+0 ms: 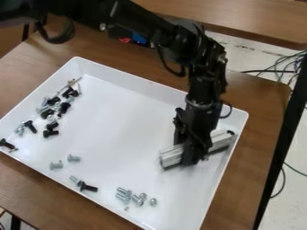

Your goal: Sweep into pile

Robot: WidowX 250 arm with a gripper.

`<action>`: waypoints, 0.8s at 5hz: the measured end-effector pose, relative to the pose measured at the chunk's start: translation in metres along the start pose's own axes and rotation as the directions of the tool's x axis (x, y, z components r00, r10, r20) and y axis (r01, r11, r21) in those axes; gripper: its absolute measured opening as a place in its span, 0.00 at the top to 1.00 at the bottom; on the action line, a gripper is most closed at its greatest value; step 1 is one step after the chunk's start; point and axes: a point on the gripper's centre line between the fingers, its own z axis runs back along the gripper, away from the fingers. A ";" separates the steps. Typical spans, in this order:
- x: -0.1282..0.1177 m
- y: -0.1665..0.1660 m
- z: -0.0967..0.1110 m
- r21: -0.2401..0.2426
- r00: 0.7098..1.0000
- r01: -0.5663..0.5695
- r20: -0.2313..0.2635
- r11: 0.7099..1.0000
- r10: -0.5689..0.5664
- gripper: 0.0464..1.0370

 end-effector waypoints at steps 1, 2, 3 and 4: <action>0.011 0.014 0.006 -0.092 0.989 -0.133 0.054 0.987 0.139 0.68; 0.007 0.027 0.007 -0.167 0.945 -0.311 0.049 0.936 0.323 0.68; -0.008 0.054 0.007 -0.191 0.849 -0.512 0.032 0.837 0.527 0.68; -0.041 0.083 0.005 -0.193 0.749 -0.648 0.013 0.737 0.662 0.68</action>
